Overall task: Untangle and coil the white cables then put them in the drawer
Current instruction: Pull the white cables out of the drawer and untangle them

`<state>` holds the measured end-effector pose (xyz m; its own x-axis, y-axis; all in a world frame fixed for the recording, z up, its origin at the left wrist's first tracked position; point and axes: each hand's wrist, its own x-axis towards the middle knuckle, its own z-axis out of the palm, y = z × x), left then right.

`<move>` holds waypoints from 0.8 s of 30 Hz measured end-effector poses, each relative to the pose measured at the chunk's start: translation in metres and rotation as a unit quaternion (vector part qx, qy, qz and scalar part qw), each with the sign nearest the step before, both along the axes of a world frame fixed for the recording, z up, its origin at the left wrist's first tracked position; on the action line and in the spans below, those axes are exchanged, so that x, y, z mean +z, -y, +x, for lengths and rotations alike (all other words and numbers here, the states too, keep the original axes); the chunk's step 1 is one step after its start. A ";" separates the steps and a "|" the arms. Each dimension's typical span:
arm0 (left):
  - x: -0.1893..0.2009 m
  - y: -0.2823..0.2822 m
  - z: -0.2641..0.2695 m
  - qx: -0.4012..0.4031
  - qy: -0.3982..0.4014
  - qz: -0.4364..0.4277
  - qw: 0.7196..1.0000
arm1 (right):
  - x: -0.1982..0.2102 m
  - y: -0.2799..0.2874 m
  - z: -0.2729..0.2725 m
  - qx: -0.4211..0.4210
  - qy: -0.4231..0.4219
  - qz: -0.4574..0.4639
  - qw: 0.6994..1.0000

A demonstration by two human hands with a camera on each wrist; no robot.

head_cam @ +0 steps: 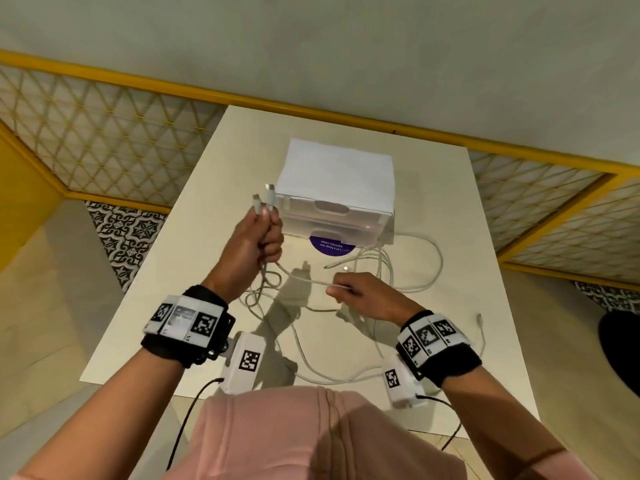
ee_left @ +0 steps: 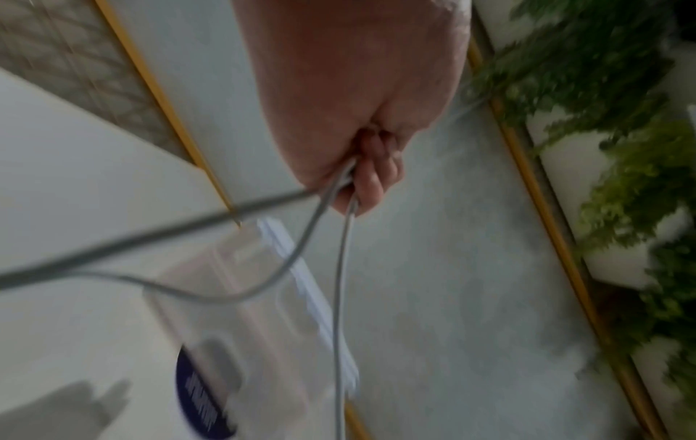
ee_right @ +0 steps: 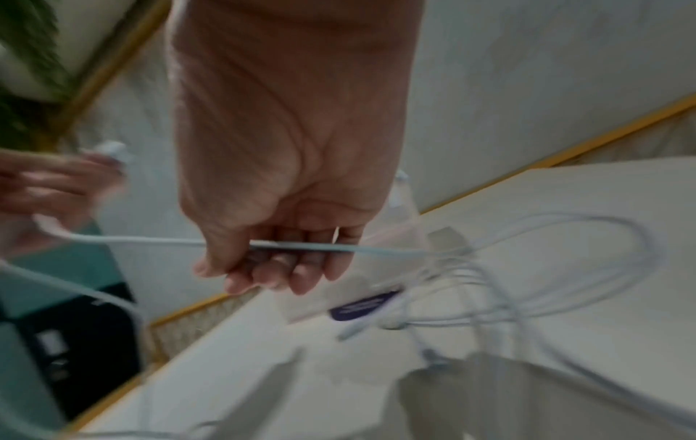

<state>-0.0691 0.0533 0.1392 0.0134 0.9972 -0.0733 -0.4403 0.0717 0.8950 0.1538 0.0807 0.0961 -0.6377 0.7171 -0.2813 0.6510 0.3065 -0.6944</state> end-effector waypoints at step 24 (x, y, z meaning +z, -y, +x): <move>0.002 0.010 0.033 -0.052 -0.355 0.107 0.927 | 0.028 -0.005 0.007 0.037 0.157 0.140 0.977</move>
<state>-0.0364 0.0434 0.1408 0.1350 0.9860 0.0983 0.2655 -0.1315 0.9551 0.1605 0.0860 0.1237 -0.6048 0.7489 -0.2709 0.7870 0.5100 -0.3472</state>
